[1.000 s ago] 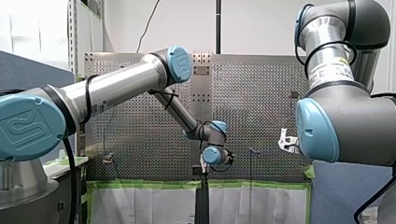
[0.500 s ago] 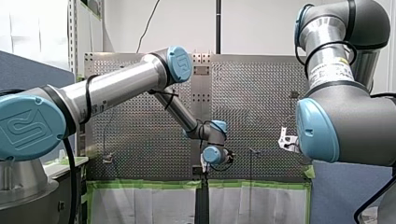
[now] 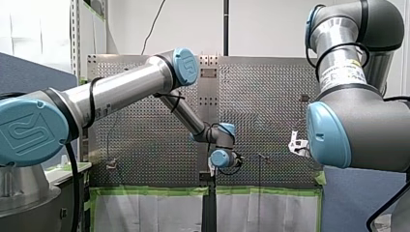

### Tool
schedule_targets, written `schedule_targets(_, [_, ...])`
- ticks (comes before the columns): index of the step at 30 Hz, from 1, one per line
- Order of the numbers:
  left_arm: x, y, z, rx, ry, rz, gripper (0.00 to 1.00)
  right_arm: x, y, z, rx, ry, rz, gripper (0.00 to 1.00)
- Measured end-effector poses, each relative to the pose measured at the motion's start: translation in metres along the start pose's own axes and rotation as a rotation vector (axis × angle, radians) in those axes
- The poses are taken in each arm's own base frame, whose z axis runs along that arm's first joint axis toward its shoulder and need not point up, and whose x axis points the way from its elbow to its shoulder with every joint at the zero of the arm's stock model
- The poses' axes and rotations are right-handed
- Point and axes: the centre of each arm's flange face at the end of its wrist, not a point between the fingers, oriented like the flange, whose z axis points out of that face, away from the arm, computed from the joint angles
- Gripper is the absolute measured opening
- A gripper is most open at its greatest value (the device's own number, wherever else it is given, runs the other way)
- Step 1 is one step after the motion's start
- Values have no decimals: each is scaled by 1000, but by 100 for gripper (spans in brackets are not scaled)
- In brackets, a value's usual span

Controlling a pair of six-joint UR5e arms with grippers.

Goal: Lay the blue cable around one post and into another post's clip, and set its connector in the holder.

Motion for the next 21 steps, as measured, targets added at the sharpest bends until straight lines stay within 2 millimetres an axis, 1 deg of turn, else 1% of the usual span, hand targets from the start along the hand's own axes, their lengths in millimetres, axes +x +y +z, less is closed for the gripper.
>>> schedule_targets(16, [1, -1, -1, 0, 4, -1, 2, -2, 0, 0, 1, -4, -1, 0])
schedule_targets(21, [1, -1, -1, 0, 4, -2, 2, -15, 0, -2, 3, -25, -4, 0])
